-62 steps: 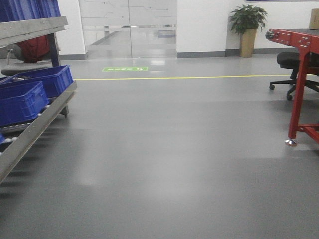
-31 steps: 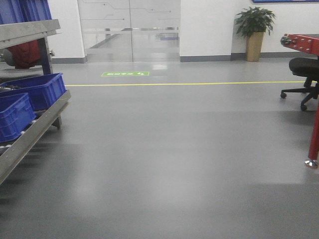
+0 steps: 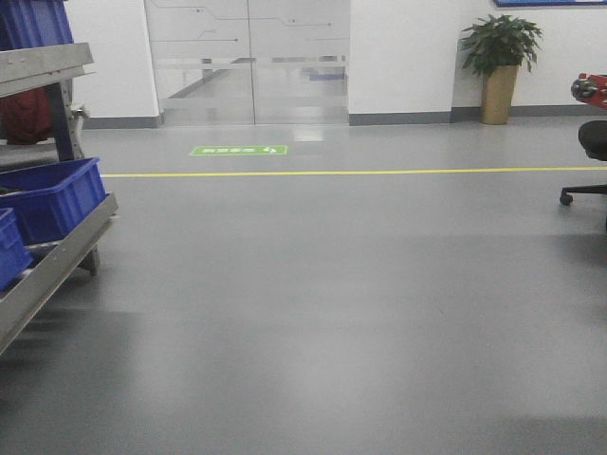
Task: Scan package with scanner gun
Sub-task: 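Drive the base forward and turn toward the red-framed table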
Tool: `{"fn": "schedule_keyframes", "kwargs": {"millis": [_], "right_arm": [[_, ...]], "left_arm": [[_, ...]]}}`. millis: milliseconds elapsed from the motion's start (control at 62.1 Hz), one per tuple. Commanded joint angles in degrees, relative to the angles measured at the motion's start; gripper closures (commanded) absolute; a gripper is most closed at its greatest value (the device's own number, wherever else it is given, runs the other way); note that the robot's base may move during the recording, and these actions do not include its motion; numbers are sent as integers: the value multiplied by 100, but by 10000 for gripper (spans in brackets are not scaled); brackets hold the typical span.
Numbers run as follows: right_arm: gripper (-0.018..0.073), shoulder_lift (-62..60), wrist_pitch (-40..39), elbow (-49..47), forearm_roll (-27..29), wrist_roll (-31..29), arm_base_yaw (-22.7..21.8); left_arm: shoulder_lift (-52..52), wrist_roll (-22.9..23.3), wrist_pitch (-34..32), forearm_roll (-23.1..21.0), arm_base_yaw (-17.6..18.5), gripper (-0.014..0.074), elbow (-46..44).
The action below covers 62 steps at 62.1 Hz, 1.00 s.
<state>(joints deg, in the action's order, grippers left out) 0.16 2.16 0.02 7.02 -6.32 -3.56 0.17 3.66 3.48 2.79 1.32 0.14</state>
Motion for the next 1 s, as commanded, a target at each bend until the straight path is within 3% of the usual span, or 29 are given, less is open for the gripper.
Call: {"fn": "schedule_keyframes", "kwargs": {"millis": [0, 982], "right_arm": [[728, -16, -129, -2, -10, -18, -14], [728, -16, -129, -2, -10, -18, -14]], "left_arm": [[-17, 1, -146, 4, -6, 707, -14], [-17, 1, -146, 4, -6, 707, -14]]}}
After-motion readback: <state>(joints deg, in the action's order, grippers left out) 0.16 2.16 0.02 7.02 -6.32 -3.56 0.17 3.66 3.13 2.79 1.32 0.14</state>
